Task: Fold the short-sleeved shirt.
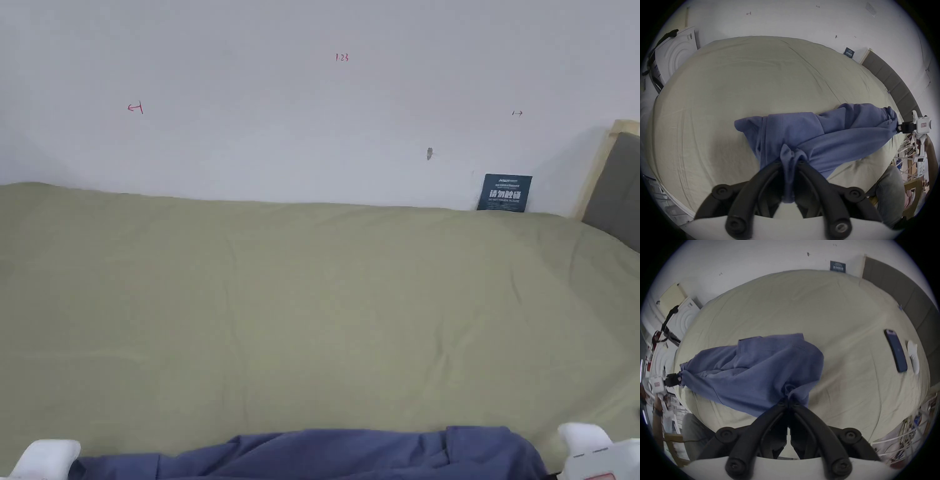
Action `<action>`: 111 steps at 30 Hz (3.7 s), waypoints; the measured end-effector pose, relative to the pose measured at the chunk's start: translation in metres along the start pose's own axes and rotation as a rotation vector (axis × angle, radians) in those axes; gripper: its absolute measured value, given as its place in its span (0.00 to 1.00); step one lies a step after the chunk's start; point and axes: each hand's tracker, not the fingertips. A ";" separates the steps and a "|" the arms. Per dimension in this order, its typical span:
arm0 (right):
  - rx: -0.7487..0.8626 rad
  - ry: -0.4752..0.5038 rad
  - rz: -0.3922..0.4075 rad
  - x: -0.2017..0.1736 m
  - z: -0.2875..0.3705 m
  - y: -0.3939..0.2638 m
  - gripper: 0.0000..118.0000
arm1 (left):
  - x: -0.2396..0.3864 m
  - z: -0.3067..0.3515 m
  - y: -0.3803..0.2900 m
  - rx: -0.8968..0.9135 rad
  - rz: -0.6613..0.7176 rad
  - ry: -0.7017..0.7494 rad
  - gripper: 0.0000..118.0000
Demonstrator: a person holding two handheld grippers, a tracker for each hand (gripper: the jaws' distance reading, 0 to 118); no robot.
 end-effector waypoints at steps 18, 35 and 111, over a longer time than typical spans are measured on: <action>0.763 -0.008 0.170 -0.162 0.141 -0.022 0.63 | 0.165 0.140 0.037 0.603 -0.120 0.060 0.67; 0.662 -0.103 0.160 -0.206 0.061 -0.091 0.01 | 0.216 0.078 -0.043 0.510 0.002 0.169 0.00; 0.560 0.044 0.071 -0.123 0.110 -0.095 0.01 | 0.179 0.015 0.060 0.336 0.113 -0.355 0.00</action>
